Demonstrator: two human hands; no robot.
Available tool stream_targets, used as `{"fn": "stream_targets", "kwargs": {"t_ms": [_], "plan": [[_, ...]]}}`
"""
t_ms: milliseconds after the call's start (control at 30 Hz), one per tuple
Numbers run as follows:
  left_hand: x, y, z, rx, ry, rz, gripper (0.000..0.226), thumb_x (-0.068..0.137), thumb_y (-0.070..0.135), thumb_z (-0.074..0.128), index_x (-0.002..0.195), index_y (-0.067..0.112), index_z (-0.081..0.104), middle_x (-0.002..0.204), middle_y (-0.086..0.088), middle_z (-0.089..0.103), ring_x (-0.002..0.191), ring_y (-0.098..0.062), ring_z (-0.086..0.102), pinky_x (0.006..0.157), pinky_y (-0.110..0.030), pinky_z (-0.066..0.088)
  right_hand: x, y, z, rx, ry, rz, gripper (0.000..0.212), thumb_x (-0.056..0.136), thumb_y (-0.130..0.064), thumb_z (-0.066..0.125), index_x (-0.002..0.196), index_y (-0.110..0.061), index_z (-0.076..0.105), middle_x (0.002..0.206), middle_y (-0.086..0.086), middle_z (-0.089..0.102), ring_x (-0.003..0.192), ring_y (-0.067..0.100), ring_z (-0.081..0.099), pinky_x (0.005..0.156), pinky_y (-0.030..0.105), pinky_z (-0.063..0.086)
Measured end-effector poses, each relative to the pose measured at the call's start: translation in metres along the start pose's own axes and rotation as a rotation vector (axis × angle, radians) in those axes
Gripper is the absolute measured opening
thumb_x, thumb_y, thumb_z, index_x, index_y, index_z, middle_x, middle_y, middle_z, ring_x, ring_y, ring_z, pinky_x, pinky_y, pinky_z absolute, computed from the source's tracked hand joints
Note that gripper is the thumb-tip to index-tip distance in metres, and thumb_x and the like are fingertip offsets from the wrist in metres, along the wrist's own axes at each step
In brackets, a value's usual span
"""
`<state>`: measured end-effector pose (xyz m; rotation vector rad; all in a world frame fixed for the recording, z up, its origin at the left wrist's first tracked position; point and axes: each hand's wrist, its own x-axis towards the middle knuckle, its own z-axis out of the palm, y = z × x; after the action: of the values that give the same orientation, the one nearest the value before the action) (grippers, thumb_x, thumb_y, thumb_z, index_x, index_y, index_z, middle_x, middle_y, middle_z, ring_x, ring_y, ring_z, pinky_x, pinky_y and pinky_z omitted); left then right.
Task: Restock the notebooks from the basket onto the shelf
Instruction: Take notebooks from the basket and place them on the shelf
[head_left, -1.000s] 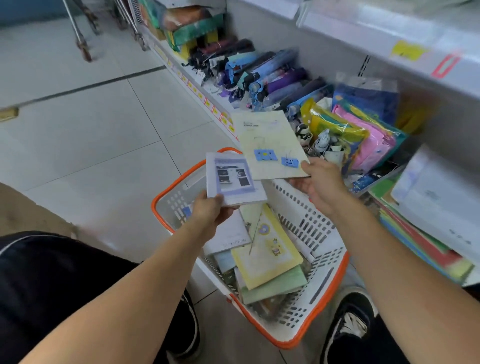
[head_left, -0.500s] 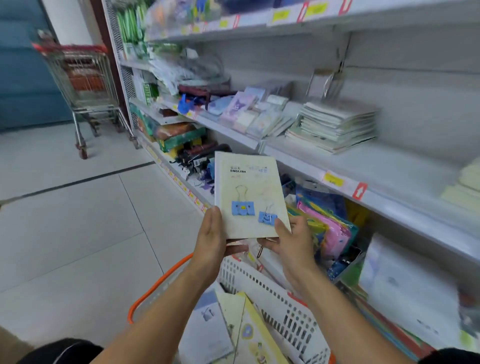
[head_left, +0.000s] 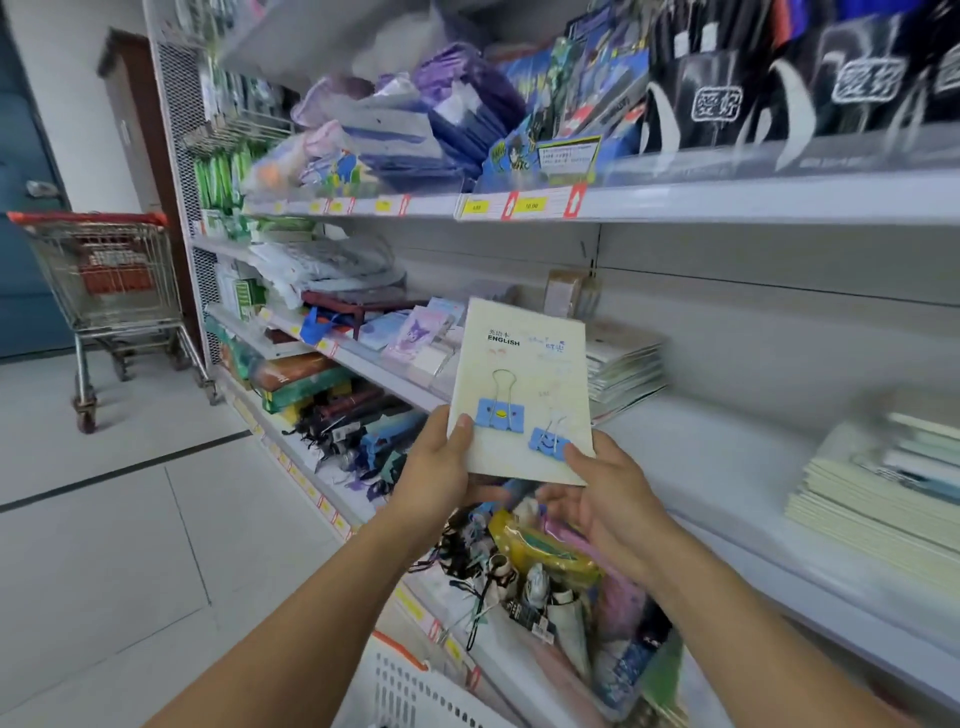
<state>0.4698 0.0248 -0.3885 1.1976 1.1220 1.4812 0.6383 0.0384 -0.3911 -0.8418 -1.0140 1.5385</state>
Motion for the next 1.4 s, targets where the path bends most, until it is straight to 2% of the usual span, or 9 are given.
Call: {"fn": "stream_targets", "kwargs": {"t_ms": [333,467,633,833,1000,1067,1133,1267,1400], "plan": [[0.062,0.026,0.012,0.022,-0.030,-0.172,0.040,0.099,0.053,0.038,0.120,0.023,0.055,0.110,-0.007,0.069,0.095,-0.027,0.071,0.065,-0.037,0.060,0.148,-0.090,-0.034,0.337,0.395,-0.044,0.035,0.103,0.007,0.032,0.133,0.006,0.048,0.118,0.023,0.055,0.063,0.030,0.066,0.036,0.023,0.051],[0.075,0.008,-0.014,0.025,0.039,-0.210,0.040,0.100,0.051,0.038,0.114,0.022,0.062,0.103,-0.007,0.074,0.090,-0.028,0.073,0.059,-0.033,0.058,0.199,-0.104,-0.048,0.163,0.548,-0.062,0.022,0.098,0.014,0.036,0.112,0.000,0.044,0.122,0.022,0.045,0.067,0.036,0.061,0.039,0.030,0.056],[0.087,-0.014,-0.039,0.048,0.096,-0.248,0.039,0.099,0.050,0.042,0.108,0.020,0.065,0.093,-0.005,0.076,0.087,-0.028,0.073,0.058,-0.032,0.058,0.234,-0.095,-0.059,-0.396,0.440,0.097,0.025,0.102,-0.002,0.038,0.096,-0.010,0.061,0.074,0.011,0.053,0.033,0.012,0.044,0.028,0.014,0.035],[0.079,-0.041,-0.058,0.112,0.096,-0.280,0.034,0.097,0.050,0.050,0.104,0.020,0.066,0.092,-0.006,0.076,0.078,-0.023,0.075,0.059,-0.031,0.058,0.234,-0.091,-0.067,-0.837,0.314,0.106,0.022,0.100,-0.029,0.057,0.084,-0.015,0.051,0.078,0.009,0.048,0.055,0.016,0.037,0.043,0.021,0.037],[0.033,-0.098,-0.087,0.207,0.146,-0.375,0.031,0.098,0.044,0.050,0.101,0.017,0.065,0.084,-0.004,0.073,0.067,-0.017,0.071,0.055,-0.028,0.057,0.197,-0.059,-0.048,-1.307,0.733,-0.306,0.045,0.099,-0.039,0.043,0.122,-0.003,0.059,0.133,0.019,0.058,0.118,0.031,0.056,0.099,0.035,0.039],[-0.001,-0.146,-0.102,0.210,0.210,-0.490,0.029,0.097,0.039,0.053,0.098,0.013,0.065,0.078,-0.004,0.069,0.062,-0.018,0.067,0.056,-0.027,0.055,0.152,-0.010,-0.021,-1.054,0.796,-0.749,0.045,0.095,-0.043,0.042,0.111,-0.008,0.065,0.101,0.007,0.069,0.094,0.013,0.064,0.083,0.029,0.041],[-0.048,-0.200,-0.118,0.221,0.294,-0.649,0.024,0.098,0.031,0.054,0.093,0.010,0.063,0.077,-0.008,0.065,0.061,-0.021,0.063,0.057,-0.028,0.051,0.093,0.080,0.002,-0.887,0.463,-0.899,0.033,0.095,-0.034,0.049,0.075,-0.012,0.064,0.061,0.001,0.058,0.056,0.008,0.051,0.060,0.031,0.037],[-0.136,-0.288,-0.154,0.441,0.456,-0.895,0.031,0.097,0.013,0.052,0.067,0.008,0.046,0.065,-0.009,0.045,0.058,-0.021,0.042,0.064,-0.031,0.038,-0.012,0.272,0.012,-0.991,-0.253,0.116,0.036,0.095,-0.026,0.061,0.072,0.002,0.059,0.068,0.019,0.052,0.064,0.026,0.053,0.061,0.038,0.044],[-0.177,-0.320,-0.170,0.495,0.491,-1.108,0.027,0.098,0.017,0.046,0.071,0.015,0.043,0.091,-0.007,0.050,0.086,-0.022,0.047,0.082,-0.032,0.044,-0.061,0.382,-0.025,-1.043,-0.339,0.564,0.034,0.091,-0.034,0.067,0.098,-0.001,0.067,0.101,0.015,0.066,0.092,0.032,0.062,0.081,0.037,0.049]]}}
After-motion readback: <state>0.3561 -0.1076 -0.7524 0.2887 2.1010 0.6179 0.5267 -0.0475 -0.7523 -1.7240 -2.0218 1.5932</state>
